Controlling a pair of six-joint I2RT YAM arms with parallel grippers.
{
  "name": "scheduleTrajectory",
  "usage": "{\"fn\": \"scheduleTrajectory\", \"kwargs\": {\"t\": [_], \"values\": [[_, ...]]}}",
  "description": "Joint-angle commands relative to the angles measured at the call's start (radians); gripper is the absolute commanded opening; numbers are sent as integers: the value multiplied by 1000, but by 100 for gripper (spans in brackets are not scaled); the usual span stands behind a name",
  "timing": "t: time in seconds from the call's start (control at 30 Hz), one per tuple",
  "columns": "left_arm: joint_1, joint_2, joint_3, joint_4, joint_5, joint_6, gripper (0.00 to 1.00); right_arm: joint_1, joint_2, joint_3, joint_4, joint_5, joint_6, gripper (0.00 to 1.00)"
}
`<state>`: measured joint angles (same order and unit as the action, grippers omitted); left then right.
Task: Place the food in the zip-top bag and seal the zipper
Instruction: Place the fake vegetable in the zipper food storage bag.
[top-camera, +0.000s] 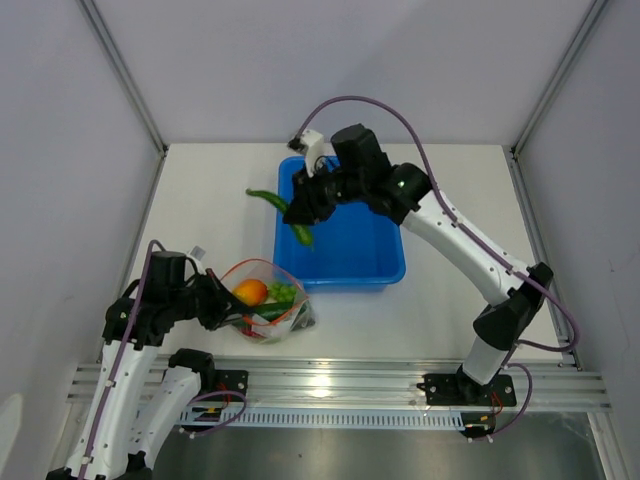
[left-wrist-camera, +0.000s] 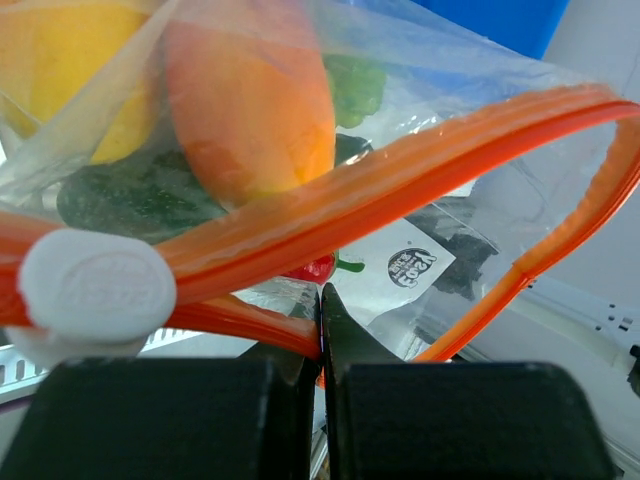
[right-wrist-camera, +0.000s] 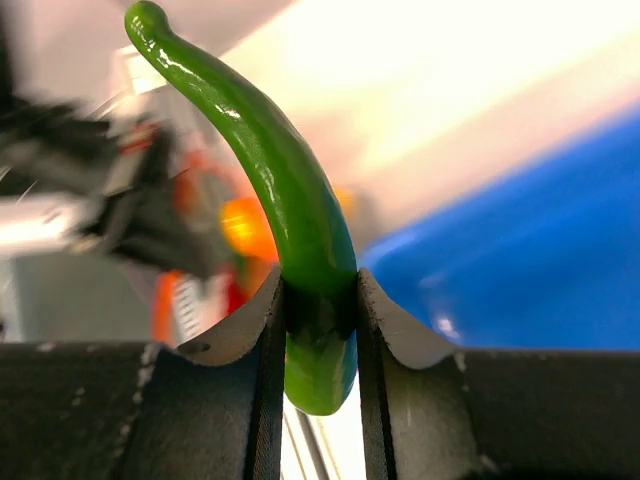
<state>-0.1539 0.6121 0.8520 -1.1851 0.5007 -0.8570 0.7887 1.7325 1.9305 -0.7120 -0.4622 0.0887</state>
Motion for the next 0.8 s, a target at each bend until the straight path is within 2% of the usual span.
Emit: {"fn": "scheduleTrajectory", "kwargs": {"t": [0.0,0.2,0.53,0.63,0.77], "values": [[7,-12,32,82,27,-28,1,112,-60,9,34,-82,-41,0],[7,6,28,108,45,-25,1,231,-68,-33,75,-82,-27,0],[7,0,19,124,71,-36,1,268,-79,-240,284,-66,29,0],[7,0,25,124,75,-36,1,273,-42,-208,251,-55,20,0],[7,-2,35,119,67,-34,1,282,-22,-192,183,38,-20,0]]}}
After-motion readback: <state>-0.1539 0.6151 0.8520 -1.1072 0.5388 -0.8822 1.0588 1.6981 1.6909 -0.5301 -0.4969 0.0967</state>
